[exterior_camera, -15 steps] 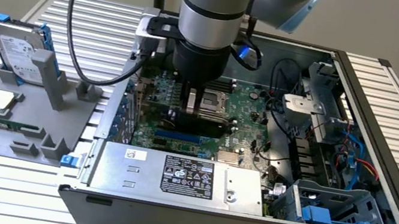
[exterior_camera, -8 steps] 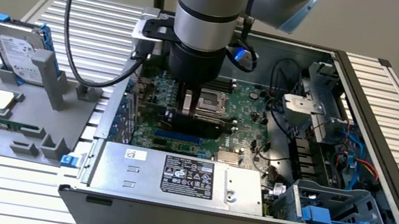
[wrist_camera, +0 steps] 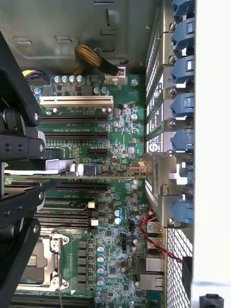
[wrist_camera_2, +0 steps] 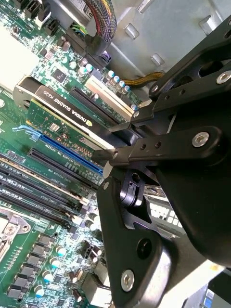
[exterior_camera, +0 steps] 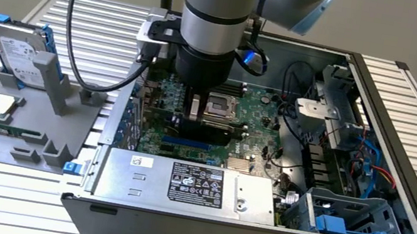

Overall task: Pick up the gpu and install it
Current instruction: 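Insert the gpu into the slot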

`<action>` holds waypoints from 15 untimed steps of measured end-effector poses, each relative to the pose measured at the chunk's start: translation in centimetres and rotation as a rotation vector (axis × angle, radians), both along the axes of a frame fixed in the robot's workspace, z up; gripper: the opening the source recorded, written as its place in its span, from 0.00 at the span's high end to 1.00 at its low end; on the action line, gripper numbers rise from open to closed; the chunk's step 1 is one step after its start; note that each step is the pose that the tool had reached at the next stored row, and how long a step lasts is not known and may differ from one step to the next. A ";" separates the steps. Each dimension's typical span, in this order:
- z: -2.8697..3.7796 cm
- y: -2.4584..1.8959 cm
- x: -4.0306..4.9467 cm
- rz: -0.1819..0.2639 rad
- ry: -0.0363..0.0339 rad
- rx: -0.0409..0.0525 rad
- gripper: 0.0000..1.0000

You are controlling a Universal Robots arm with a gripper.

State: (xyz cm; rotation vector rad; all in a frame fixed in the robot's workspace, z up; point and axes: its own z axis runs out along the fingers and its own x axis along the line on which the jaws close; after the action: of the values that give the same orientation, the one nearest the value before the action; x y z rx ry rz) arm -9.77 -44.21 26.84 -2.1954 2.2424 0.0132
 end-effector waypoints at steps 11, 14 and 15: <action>-0.41 0.00 -0.11 0.000 -0.0001 0.0000 1.00; -0.50 0.00 -0.13 0.000 -0.0004 0.0005 1.00; -0.55 0.00 -0.13 0.000 -0.0005 0.0006 1.00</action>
State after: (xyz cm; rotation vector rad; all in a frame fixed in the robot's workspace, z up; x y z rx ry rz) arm -9.91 -44.21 26.29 -2.1948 2.2419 0.0134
